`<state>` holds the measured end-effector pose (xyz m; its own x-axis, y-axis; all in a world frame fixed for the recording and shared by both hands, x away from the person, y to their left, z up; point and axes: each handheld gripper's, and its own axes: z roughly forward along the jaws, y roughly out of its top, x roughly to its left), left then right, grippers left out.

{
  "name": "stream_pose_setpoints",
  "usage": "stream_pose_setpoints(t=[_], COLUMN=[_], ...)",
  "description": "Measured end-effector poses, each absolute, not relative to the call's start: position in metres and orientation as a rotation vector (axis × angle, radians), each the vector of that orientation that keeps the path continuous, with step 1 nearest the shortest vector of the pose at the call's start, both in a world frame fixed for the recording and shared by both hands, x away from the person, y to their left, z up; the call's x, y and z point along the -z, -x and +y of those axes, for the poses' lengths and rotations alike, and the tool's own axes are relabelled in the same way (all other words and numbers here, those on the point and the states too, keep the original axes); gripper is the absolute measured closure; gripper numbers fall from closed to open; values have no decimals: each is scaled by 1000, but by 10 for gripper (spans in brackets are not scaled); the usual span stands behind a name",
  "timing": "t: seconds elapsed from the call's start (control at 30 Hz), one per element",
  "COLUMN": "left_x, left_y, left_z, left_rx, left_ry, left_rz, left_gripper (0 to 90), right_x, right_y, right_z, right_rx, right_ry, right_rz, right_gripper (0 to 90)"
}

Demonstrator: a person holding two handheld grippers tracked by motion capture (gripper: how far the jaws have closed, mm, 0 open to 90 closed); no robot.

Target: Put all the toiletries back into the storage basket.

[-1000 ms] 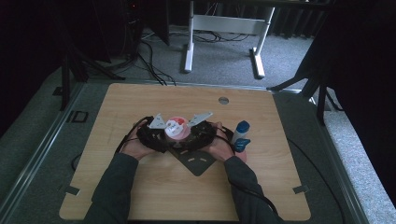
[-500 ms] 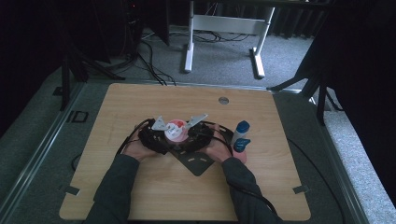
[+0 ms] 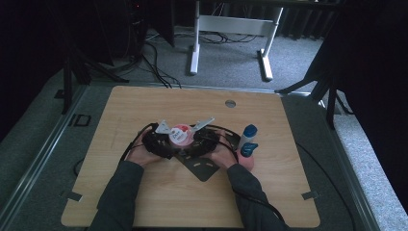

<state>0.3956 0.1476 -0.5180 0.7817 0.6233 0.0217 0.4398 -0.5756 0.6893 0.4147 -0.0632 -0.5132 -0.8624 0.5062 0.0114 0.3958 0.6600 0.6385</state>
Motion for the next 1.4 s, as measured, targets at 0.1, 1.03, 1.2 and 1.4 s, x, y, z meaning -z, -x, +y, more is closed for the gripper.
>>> stream_pose_setpoints(t=[0.1, 1.03, 1.2, 1.4], left_x=[519, 519, 518, 516], left_y=[-396, -392, -392, -391], left_z=[149, 141, 138, 141], left_rx=[-327, -350, -360, -377], left_ry=[-2265, -2274, -2282, -2291], left_rz=[797, 863, 866, 866], left_gripper=[170, 208, 206, 234], right_x=[512, 509, 510, 509], right_y=[-414, -409, -408, -408], right_z=[-64, -68, -67, -69], right_rx=[-991, -973, -970, -972], right_ry=[-749, -765, -770, -774], right_rz=[2706, 2651, 2649, 2640], right_gripper=[265, 273, 273, 274])
